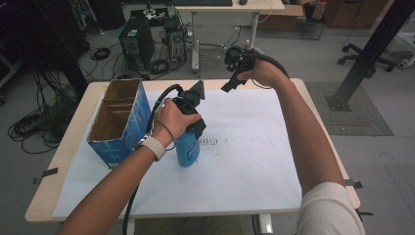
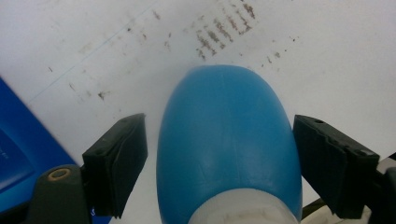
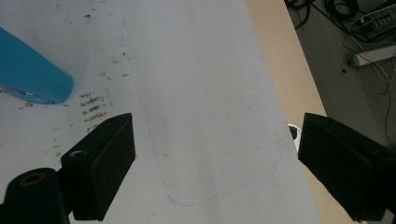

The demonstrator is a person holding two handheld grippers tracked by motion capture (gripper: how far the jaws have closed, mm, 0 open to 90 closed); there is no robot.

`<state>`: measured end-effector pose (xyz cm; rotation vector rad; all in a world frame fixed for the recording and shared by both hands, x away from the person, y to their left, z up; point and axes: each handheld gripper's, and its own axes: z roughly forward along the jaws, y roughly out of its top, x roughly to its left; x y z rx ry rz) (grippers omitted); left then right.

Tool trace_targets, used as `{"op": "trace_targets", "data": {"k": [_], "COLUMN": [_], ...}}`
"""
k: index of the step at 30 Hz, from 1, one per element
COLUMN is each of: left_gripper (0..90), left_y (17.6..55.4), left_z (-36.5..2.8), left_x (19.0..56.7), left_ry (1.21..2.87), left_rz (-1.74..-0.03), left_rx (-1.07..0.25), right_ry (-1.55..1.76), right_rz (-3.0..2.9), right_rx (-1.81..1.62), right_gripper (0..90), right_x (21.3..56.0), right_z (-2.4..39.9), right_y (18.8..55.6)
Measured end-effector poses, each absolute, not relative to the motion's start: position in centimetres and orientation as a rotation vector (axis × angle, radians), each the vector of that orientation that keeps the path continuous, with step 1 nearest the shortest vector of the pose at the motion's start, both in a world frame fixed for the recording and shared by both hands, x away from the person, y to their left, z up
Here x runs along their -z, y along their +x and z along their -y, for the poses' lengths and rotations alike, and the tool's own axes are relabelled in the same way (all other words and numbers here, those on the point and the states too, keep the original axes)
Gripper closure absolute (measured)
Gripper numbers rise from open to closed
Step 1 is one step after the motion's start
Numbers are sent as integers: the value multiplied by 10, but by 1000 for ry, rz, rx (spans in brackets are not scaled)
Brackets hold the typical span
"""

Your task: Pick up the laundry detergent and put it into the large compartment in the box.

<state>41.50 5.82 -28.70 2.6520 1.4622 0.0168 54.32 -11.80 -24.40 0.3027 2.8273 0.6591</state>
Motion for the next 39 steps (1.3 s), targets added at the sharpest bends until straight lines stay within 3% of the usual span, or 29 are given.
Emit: {"op": "trace_targets", "data": {"k": [16, 39], "left_gripper": [358, 370], "left_y": [415, 414], "left_z": [-58, -56], "left_x": [290, 288], "left_ry": [2640, 2640], "left_rz": [-1448, -1446], "left_rx": [-16, -29], "right_ry": [309, 314], "right_rz": [-2824, -2819], "right_rx": [-661, -657], "right_gripper": [115, 115], "right_x": [243, 242], "right_z": [120, 122], "right_y": [542, 540]}}
